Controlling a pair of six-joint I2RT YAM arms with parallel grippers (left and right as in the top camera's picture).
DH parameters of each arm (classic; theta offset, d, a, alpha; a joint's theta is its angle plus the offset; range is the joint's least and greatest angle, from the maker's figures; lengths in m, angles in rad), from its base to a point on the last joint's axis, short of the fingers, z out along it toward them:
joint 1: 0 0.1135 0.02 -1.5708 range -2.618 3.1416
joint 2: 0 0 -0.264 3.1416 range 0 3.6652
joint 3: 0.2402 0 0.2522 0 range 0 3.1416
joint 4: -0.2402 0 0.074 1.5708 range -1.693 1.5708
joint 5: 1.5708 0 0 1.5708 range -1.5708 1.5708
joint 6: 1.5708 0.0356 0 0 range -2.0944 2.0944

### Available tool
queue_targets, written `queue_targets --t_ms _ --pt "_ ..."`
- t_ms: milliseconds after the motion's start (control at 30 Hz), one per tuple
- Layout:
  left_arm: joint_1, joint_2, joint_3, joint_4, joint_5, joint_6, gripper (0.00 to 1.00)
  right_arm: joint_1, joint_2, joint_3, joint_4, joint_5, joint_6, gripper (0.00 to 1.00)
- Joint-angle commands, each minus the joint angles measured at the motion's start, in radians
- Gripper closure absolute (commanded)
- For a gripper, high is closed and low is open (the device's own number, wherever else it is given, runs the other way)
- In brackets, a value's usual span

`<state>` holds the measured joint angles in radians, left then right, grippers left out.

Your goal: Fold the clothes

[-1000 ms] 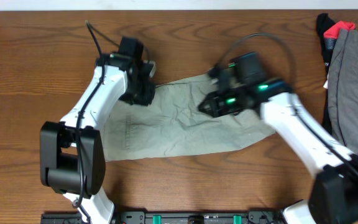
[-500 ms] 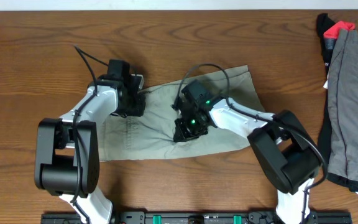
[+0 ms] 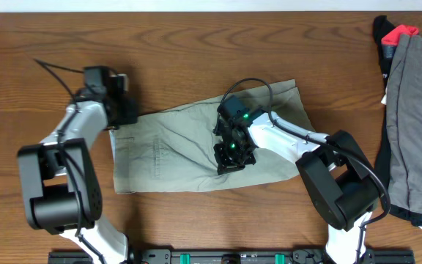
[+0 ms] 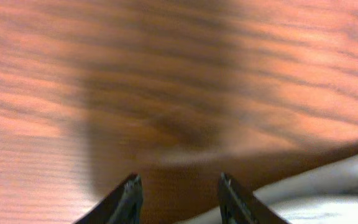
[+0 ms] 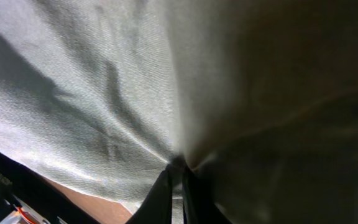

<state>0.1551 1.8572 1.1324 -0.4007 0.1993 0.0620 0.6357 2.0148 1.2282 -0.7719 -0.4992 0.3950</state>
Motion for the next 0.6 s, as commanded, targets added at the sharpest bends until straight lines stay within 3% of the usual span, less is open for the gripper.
queue_targets --t_ms 0,167,367,500,567 --pt "0.05 -0.024 0.117 -0.117 0.057 -0.036 0.58 -0.016 0.024 -0.037 -0.01 0.125 0.012 0.91" --pt "0.077 -0.131 0.201 -0.352 0.171 -0.091 0.57 -0.044 -0.061 -0.037 0.089 0.071 -0.046 0.86" --pt "0.083 -0.252 0.2 -0.611 0.162 -0.149 0.45 -0.097 -0.261 -0.037 0.159 0.04 -0.079 0.53" --pt "0.107 -0.249 0.179 -0.693 0.114 -0.154 0.37 -0.153 -0.347 -0.037 0.096 0.083 -0.105 0.42" --pt "0.129 -0.243 0.152 -0.697 0.114 -0.154 0.35 -0.197 -0.381 -0.037 0.035 0.141 -0.113 0.41"
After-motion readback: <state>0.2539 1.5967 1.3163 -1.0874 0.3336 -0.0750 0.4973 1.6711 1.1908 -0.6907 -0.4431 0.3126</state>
